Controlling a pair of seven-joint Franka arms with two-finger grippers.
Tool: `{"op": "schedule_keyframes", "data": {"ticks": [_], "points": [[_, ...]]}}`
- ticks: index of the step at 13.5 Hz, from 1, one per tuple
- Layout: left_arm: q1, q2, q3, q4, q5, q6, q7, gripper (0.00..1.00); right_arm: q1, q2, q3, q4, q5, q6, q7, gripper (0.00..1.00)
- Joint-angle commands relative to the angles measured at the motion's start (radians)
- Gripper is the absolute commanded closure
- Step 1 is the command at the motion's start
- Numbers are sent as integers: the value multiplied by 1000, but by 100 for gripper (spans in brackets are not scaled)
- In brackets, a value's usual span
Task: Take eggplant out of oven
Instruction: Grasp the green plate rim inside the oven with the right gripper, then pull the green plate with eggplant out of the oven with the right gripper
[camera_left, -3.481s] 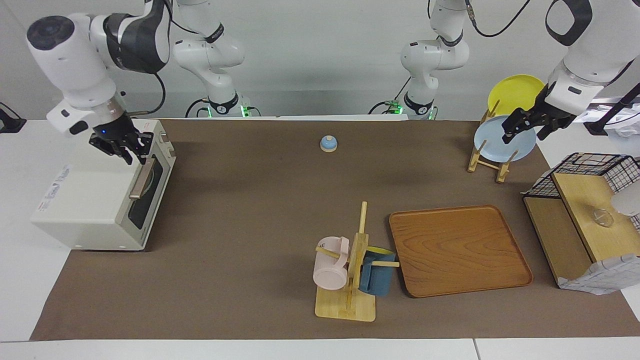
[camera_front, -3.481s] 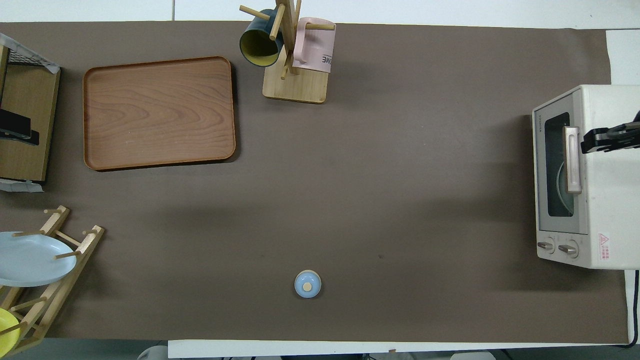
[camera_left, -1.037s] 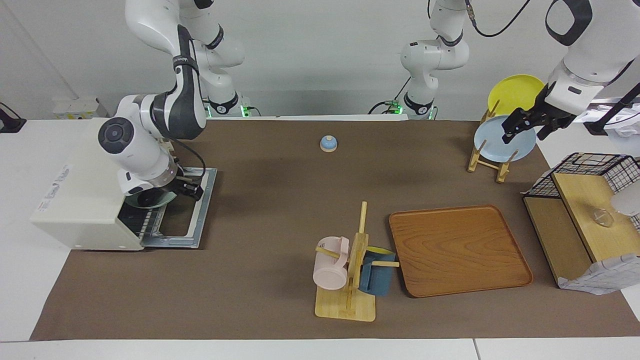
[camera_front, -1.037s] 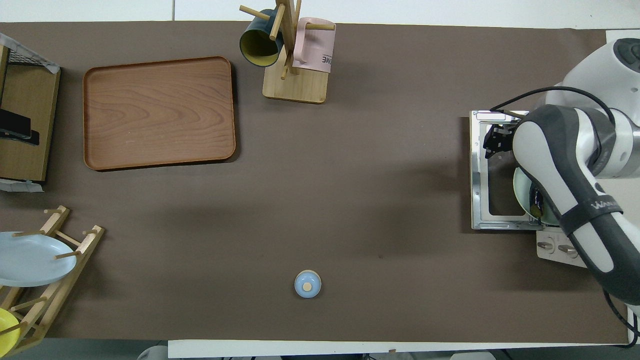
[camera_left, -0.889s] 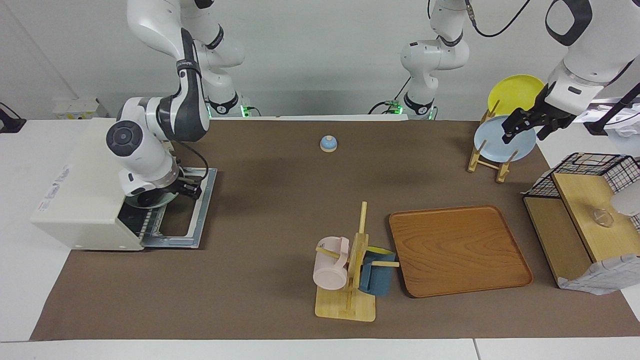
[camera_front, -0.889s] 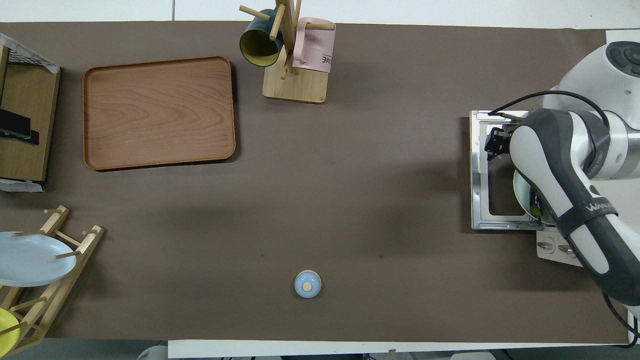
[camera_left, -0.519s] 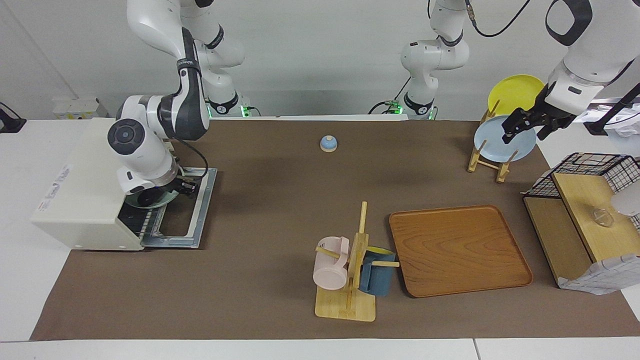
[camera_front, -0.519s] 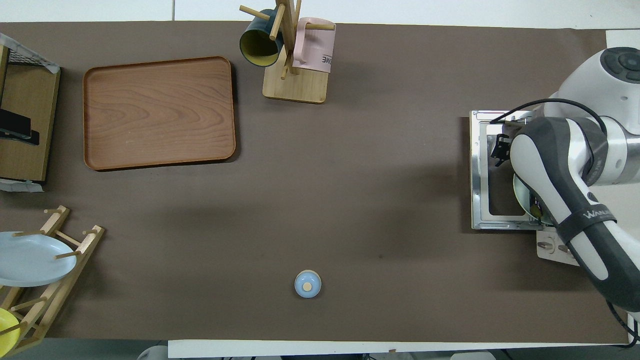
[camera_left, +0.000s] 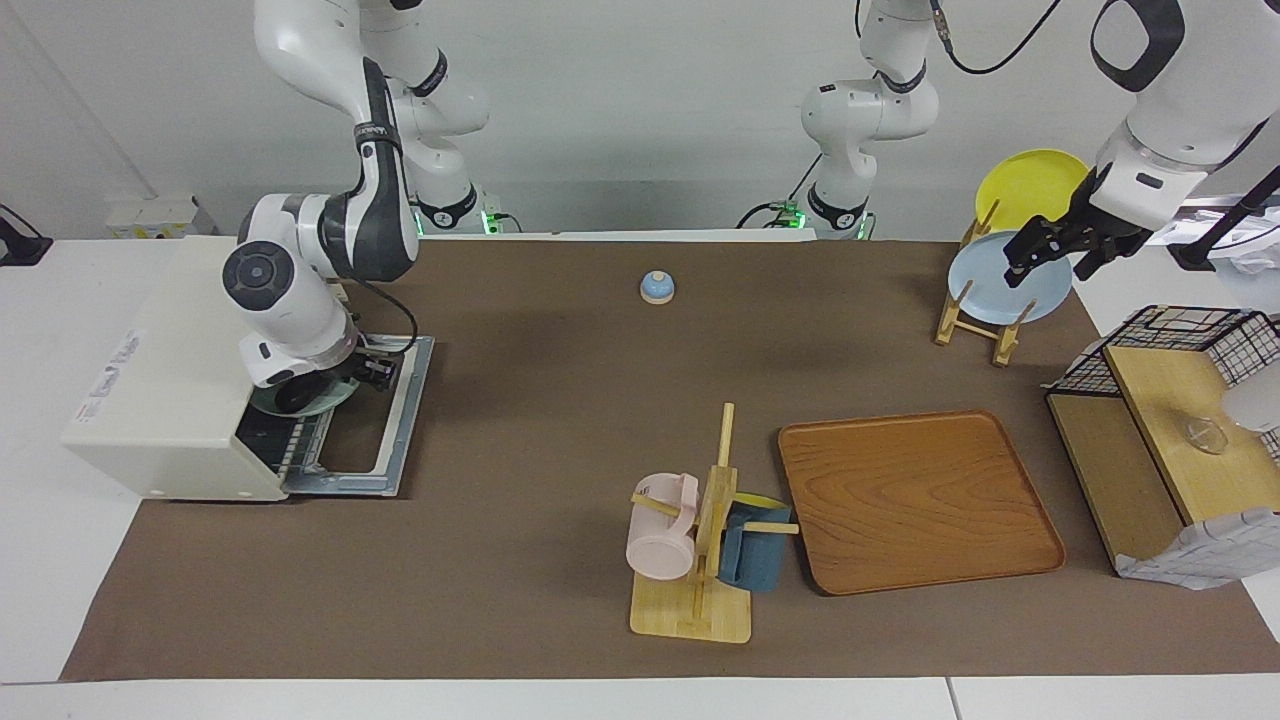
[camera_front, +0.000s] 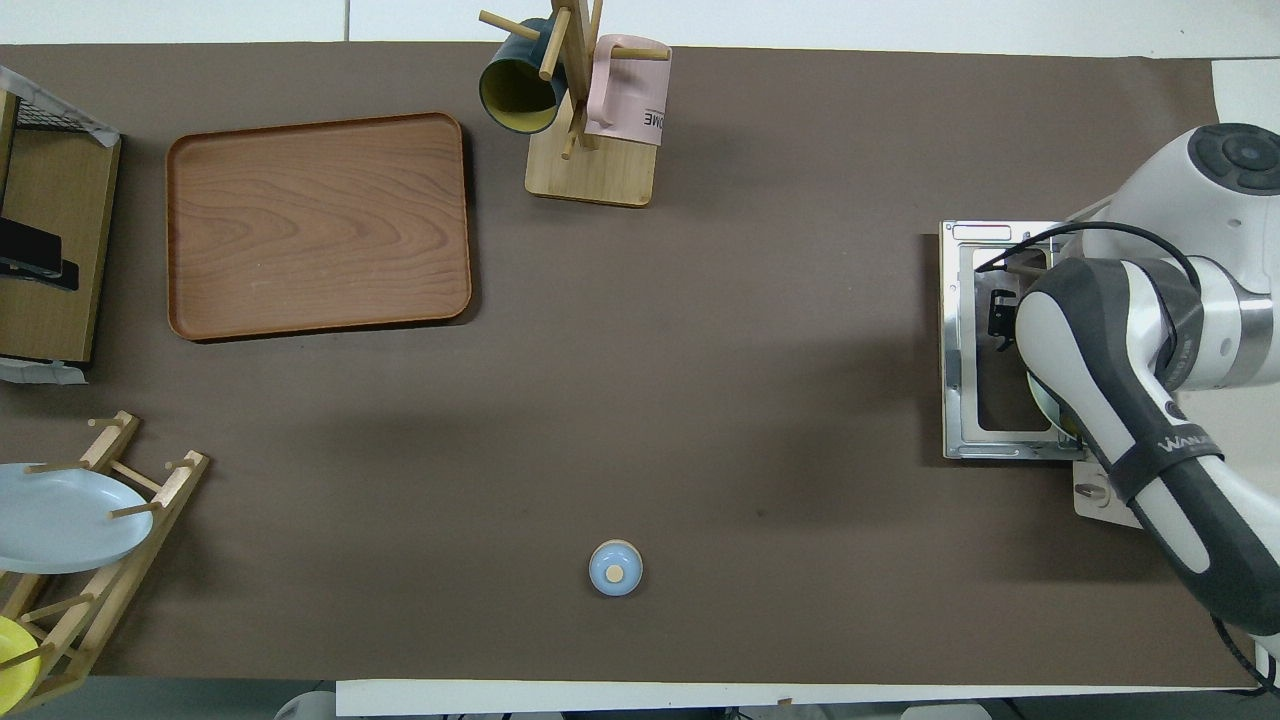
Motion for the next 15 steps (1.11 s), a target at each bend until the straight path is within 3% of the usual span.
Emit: {"op": "schedule_keyframes", "data": {"ticks": [1, 2, 3, 5, 8, 10, 12, 13, 15], "points": [[-3, -9, 5, -7, -6, -12, -8, 0, -11, -33, 12, -44, -35, 25, -27, 81], [-3, -9, 5, -7, -6, -12, -8, 0, -5, -33, 13, -47, -38, 25, -27, 95], [-3, -9, 5, -7, -6, -12, -8, 0, 4, -33, 13, -47, -61, 23, -30, 100], [-3, -9, 5, -7, -6, -12, -8, 0, 60, -25, 18, -11, -96, 5, -27, 100], [-3, -9, 5, -7, -6, -12, -8, 0, 252, 37, 22, 172, -83, -121, 130, 100], [-3, -9, 5, -7, -6, -12, -8, 0, 407, 185, 27, 398, -48, -223, 368, 100], [-3, -9, 5, -7, -6, -12, -8, 0, 508, 391, 32, 691, 70, -308, 543, 100], [-3, -9, 5, -7, -6, -12, -8, 0, 574, 491, 32, 824, 78, -317, 609, 100], [-3, -9, 5, -7, -6, -12, -8, 0, 608, 606, 71, 954, 104, -249, 739, 100]]}}
